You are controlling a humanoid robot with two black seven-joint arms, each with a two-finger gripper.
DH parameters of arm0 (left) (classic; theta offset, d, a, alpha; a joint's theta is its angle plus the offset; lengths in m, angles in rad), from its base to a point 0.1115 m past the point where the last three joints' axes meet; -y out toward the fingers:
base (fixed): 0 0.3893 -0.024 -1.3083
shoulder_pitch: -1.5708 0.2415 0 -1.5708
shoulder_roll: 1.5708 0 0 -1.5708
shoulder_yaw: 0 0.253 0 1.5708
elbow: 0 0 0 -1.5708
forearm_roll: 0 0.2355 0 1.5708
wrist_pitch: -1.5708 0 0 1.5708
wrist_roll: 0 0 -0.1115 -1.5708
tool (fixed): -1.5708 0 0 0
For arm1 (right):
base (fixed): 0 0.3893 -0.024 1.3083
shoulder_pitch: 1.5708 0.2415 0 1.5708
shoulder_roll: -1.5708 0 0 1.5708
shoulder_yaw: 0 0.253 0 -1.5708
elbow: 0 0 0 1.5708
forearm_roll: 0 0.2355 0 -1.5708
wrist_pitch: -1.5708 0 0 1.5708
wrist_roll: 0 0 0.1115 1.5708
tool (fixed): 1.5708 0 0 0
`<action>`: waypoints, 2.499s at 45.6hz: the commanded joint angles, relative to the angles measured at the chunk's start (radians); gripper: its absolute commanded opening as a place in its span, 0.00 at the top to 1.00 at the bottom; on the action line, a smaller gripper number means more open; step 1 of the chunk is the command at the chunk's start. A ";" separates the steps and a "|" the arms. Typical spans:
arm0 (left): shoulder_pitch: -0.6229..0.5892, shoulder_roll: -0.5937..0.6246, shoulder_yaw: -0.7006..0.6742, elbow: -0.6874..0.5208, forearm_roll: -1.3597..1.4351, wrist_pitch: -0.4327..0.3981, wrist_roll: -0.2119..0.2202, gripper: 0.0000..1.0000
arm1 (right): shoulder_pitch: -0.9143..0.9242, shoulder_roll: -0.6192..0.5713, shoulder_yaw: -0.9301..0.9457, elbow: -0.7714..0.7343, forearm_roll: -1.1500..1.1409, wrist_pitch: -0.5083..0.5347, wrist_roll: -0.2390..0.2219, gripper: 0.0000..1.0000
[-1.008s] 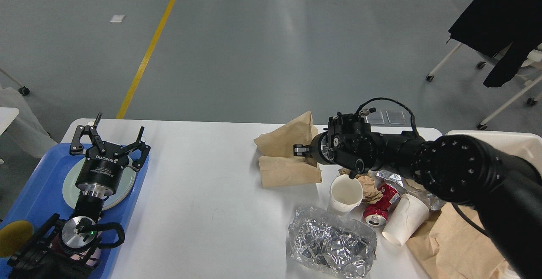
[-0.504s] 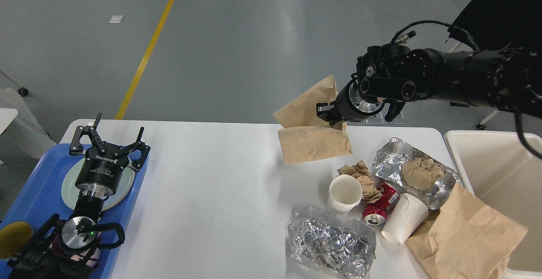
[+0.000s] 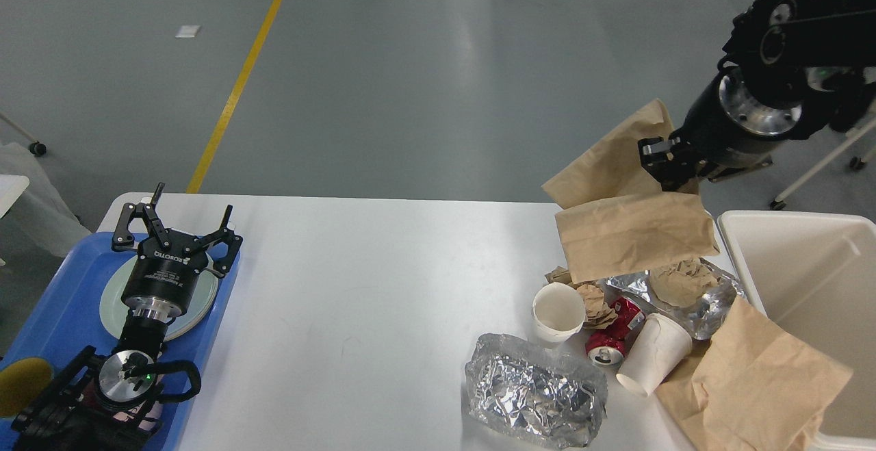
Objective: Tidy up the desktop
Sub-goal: 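Lift the brown paper bag and carry it into the white bin, then open the right gripper to release the paper inside the bin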
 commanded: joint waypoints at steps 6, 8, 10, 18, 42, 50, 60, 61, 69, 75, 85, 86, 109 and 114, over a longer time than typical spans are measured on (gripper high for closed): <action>0.000 0.000 -0.001 0.001 0.000 0.001 -0.002 0.03 | 0.060 -0.009 -0.174 0.051 -0.008 -0.014 0.077 1.00; 0.000 0.000 -0.001 0.001 0.000 0.001 -0.002 0.03 | 0.057 -0.023 -0.210 0.047 -0.009 -0.029 0.077 1.00; 0.000 0.000 -0.001 0.001 0.000 0.001 0.000 0.03 | 0.047 -0.046 -0.247 0.044 -0.012 -0.057 0.075 1.00; 0.000 0.000 -0.001 0.001 0.000 0.001 -0.002 0.03 | -0.104 -0.246 -0.303 -0.071 -0.096 -0.118 0.061 1.00; 0.000 0.000 -0.001 0.001 0.000 0.001 -0.002 0.03 | -1.193 -0.530 0.242 -0.935 -0.135 -0.189 0.065 1.00; -0.001 0.000 -0.001 0.001 0.000 0.001 0.000 0.03 | -1.499 -0.406 0.398 -1.130 -0.120 -0.380 0.065 1.00; -0.001 0.000 -0.001 0.001 0.000 0.001 0.000 0.03 | -1.726 -0.268 0.542 -1.299 -0.118 -0.498 0.066 1.00; 0.000 0.000 -0.001 0.001 0.000 0.001 0.000 0.03 | -1.741 -0.253 0.549 -1.314 -0.118 -0.512 0.066 1.00; -0.001 0.000 -0.001 0.001 0.000 0.001 -0.002 0.03 | -1.816 -0.198 0.582 -1.354 -0.117 -0.581 0.065 1.00; -0.001 0.000 -0.001 0.001 0.000 0.001 0.000 0.03 | -1.843 -0.175 0.581 -1.354 -0.117 -0.597 0.065 1.00; -0.001 0.000 -0.001 0.001 0.000 0.001 -0.002 0.03 | -1.852 -0.167 0.581 -1.354 -0.117 -0.600 0.063 1.00; -0.001 0.000 -0.001 0.001 0.000 0.001 -0.002 0.03 | -1.853 -0.165 0.581 -1.354 -0.117 -0.600 0.063 1.00; -0.001 0.000 -0.001 0.001 0.000 0.001 -0.002 0.03 | -1.853 -0.168 0.581 -1.342 -0.117 -0.658 0.069 0.00; -0.001 0.000 -0.001 0.001 0.000 0.001 -0.002 0.03 | -1.846 -0.171 0.581 -1.339 -0.117 -0.655 0.069 0.00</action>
